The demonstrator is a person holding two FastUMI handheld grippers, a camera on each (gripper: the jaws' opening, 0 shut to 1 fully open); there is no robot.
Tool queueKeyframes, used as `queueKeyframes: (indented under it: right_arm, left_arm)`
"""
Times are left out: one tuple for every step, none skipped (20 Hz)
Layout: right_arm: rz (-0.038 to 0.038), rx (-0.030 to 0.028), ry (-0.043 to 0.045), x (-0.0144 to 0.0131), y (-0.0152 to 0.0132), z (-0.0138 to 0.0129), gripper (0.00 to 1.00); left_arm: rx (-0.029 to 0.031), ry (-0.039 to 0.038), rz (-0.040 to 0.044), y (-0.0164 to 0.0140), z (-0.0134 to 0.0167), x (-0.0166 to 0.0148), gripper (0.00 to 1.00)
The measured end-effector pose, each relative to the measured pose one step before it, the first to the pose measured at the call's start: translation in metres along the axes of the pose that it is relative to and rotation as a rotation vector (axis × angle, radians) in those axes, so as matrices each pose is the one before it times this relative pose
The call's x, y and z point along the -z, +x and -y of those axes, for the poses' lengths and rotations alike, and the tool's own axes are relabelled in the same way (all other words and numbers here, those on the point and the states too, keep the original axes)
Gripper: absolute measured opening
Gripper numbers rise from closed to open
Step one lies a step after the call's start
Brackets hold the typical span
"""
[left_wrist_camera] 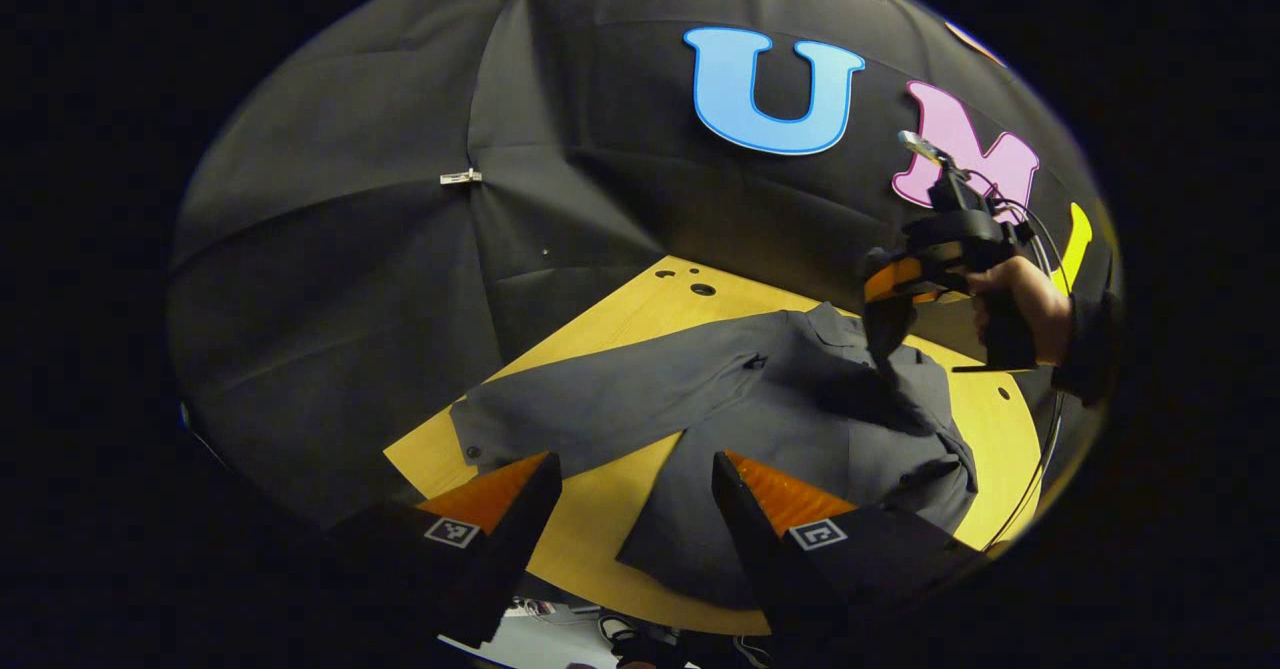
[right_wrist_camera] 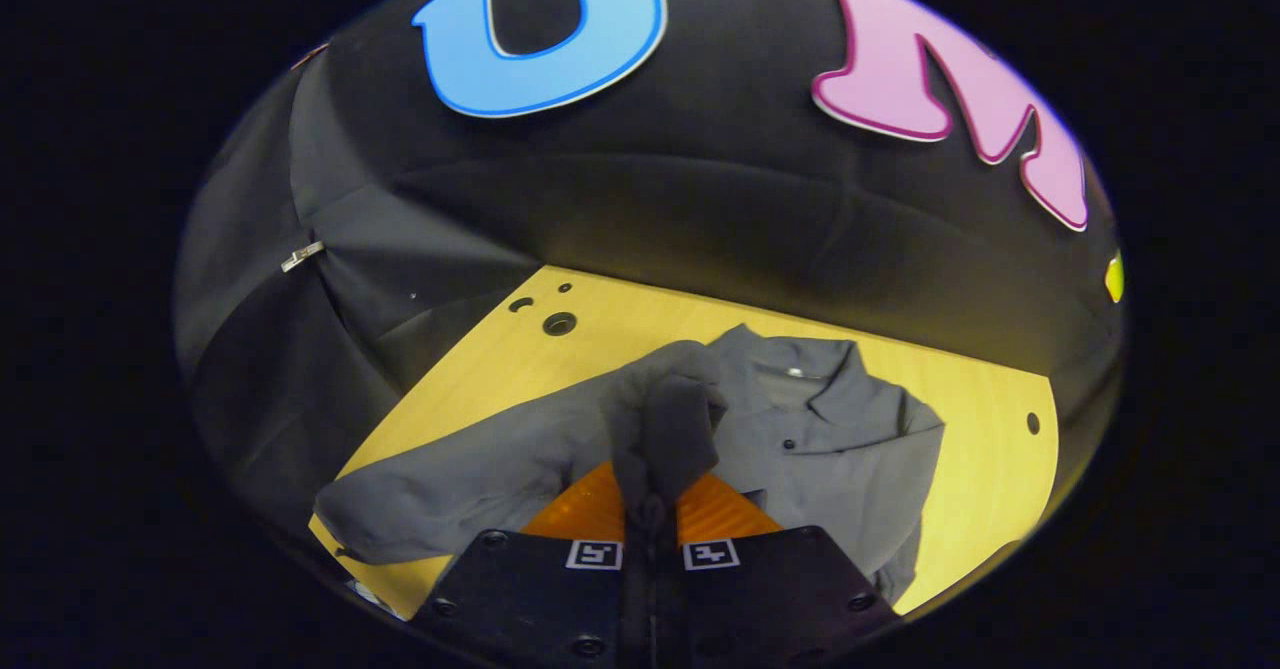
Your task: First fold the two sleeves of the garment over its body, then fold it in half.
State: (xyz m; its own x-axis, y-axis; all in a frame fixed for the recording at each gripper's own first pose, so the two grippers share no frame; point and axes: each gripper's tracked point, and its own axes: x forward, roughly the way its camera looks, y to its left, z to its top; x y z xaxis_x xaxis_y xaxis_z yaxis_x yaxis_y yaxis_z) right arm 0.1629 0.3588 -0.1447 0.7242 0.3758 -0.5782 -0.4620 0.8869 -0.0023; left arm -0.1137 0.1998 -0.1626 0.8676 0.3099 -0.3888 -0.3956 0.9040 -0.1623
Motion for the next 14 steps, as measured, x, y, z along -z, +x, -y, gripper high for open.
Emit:
queueKeyframes:
  right_arm:
    - [-0.0122, -0.01053, -0.00739, 0.00307, 0.00572, -0.011, 0.1]
    - [-0.01168, -0.01457, -0.01368, 0.00379, 0.0064, -0.01034, 0.13]
    - [-0.01038, -0.01411, -0.0099, 0.00315, 0.00395, -0.00961, 0.18]
    - [-0.01486, -0.0085, -0.00948, 0.00414, 0.00446, -0.00843, 0.22]
    - [-0.01029, -0.0123, -0.00375, 0.00462, 0.00458, -0.00889, 0.24]
    - [-0.00914, -0.01302, 0.00546, 0.00174, 0.00196, -0.00821, 0.19]
    - [0.0004, -0.02185, 0.01521, 0.00131, -0.00105, -0.00952, 0.32]
    - [0.00525, -0.00899, 0.01137, -0.00013, -0.00116, -0.00582, 0.45]
    - [0.00494, -0.0089, 0.00558, -0.00031, -0.00323, -0.00413, 0.48]
    - [0.00315, -0.01194, 0.0049, 0.00184, -0.00185, -0.00553, 0.51]
    - [0.00358, 0.00166, -0.00095, 0.00233, -0.00574, -0.00213, 0.63]
    - [0.00731, 0.00285, -0.00317, 0.00088, -0.00658, 0.00116, 0.75]
    - [0.01301, 0.00855, -0.00255, 0.00023, -0.00772, 0.00363, 0.81]
    - [0.01228, 0.00563, 0.00442, 0.00025, -0.00678, 0.00402, 1.0]
  left_arm:
    - [-0.00378, -0.003, 0.00265, -0.00052, -0.00163, -0.00095, 0.96]
    - [-0.00382, -0.0044, 0.00021, -0.00102, -0.00198, -0.00031, 0.96]
    - [-0.00327, -0.00693, -0.00003, -0.00033, -0.00209, -0.00092, 0.92]
    - [-0.00475, -0.00778, -0.00151, 0.00093, -0.00378, 0.00127, 0.96]
    - [-0.00482, -0.00698, -0.00306, 0.00095, -0.00456, 0.00064, 0.96]
    - [-0.00981, -0.01221, -0.00056, 0.00026, -0.00856, 0.00292, 0.96]
    - [-0.01041, -0.01415, 0.00419, -0.00008, -0.00815, -0.00113, 0.96]
    - [-0.01326, -0.01115, 0.00309, 0.00315, -0.00806, 0.00147, 0.96]
    - [-0.0145, -0.00793, 0.00067, 0.00413, -0.00825, 0.00059, 0.96]
    - [-0.01364, -0.00496, -0.00307, 0.00623, -0.00727, 0.00262, 0.96]
    - [-0.01574, -0.00476, -0.0029, 0.00578, -0.00932, 0.00184, 0.96]
    - [-0.01673, -0.00618, -0.00409, 0.00818, -0.00973, 0.001, 0.92]
    - [-0.01782, -0.0105, -0.00332, 0.00824, -0.01025, -0.00049, 0.92]
    - [-0.02088, -0.01327, -0.00334, 0.00997, -0.01013, -0.00044, 0.96]
